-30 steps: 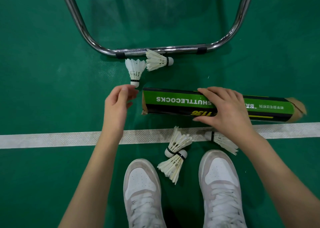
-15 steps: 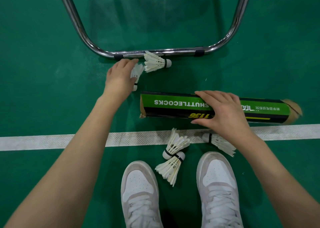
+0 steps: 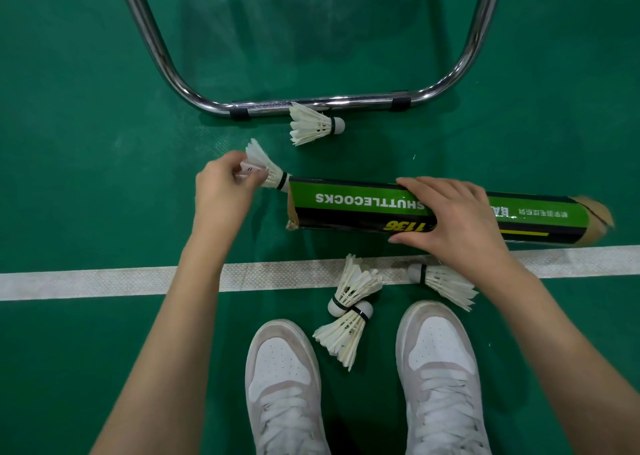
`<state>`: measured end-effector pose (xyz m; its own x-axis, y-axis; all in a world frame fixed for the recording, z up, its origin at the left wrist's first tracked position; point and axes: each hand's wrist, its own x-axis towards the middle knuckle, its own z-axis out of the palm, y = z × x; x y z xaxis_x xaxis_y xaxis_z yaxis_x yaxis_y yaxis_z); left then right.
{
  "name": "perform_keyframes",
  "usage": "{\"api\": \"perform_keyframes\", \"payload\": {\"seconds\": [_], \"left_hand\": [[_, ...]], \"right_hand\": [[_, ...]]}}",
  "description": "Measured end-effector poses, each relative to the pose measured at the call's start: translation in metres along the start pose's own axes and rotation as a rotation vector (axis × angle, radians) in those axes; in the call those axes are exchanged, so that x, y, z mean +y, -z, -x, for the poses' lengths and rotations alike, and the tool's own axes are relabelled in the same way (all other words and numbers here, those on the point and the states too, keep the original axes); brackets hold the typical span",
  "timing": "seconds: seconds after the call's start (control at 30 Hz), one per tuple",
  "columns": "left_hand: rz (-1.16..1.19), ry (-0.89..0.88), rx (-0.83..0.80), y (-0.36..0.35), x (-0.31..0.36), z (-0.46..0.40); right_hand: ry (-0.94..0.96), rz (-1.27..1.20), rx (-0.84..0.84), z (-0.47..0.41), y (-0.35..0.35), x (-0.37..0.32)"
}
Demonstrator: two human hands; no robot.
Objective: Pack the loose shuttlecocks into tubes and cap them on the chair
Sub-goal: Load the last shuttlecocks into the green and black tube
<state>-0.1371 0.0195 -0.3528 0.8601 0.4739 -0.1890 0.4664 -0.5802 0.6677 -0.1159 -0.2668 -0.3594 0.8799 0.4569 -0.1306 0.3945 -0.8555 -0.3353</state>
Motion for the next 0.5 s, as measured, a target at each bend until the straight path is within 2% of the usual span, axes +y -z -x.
{"api": "perform_keyframes", "payload": {"seconds": [0.23,0.37,0.5], "left_hand": [[0.317,0.052,0.056,0.019,0.000,0.032],[0.507,0.080,0.022,0.022,0.002,0.043],[0.585,0.091,-0.063,0.013,0.007,0.054]], "right_hand": [[-0.030,0.000,-0.003,-0.001,0.003,0.000],[-0.034,-0.002,0.006,0.000,0.003,0.001],[-0.029,-0.004,0.007,0.001,0.001,0.001]]}}
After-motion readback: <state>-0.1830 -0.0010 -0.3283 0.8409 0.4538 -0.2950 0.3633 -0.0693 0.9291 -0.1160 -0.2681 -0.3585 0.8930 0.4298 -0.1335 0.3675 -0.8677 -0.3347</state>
